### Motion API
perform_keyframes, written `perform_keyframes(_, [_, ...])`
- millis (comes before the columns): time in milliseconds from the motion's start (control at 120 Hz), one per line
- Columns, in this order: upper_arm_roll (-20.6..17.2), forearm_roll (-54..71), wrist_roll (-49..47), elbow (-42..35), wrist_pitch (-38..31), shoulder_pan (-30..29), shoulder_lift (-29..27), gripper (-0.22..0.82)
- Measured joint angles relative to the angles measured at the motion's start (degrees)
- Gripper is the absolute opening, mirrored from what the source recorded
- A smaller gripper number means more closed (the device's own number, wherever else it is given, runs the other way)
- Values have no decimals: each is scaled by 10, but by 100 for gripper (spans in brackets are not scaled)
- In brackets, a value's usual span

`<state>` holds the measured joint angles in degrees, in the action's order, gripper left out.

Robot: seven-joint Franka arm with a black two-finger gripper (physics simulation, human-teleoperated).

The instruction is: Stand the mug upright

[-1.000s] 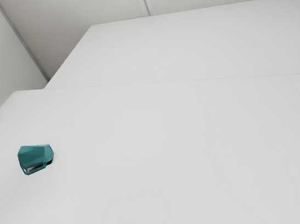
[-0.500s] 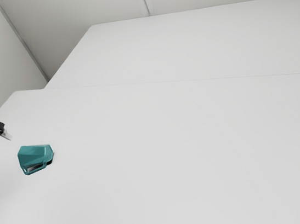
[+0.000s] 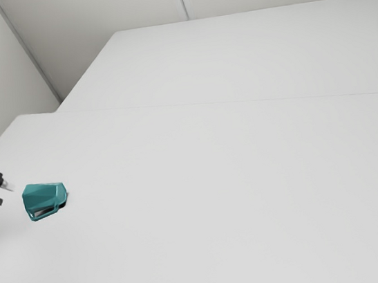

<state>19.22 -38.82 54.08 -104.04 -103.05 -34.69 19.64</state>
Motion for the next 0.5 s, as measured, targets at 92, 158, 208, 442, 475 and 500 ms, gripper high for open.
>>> perform_keyframes(92, [-7, -14, 28, 4, 12, -10, 12, 60])
perform_keyframes(158, [-15, -21, 45, 7, 20, -20, 21, 60])
perform_keyframes(208, [-28, -26, 58, 9, 25, -32, 29, 60])
perform_keyframes(442, [-43, -58, 105, 10, 39, -40, 51, 60])
perform_keyframes(475, [-44, -62, 110, 10, 41, -40, 52, 60])
perform_keyframes(500, [-44, -65, 114, 11, 43, -40, 53, 60])
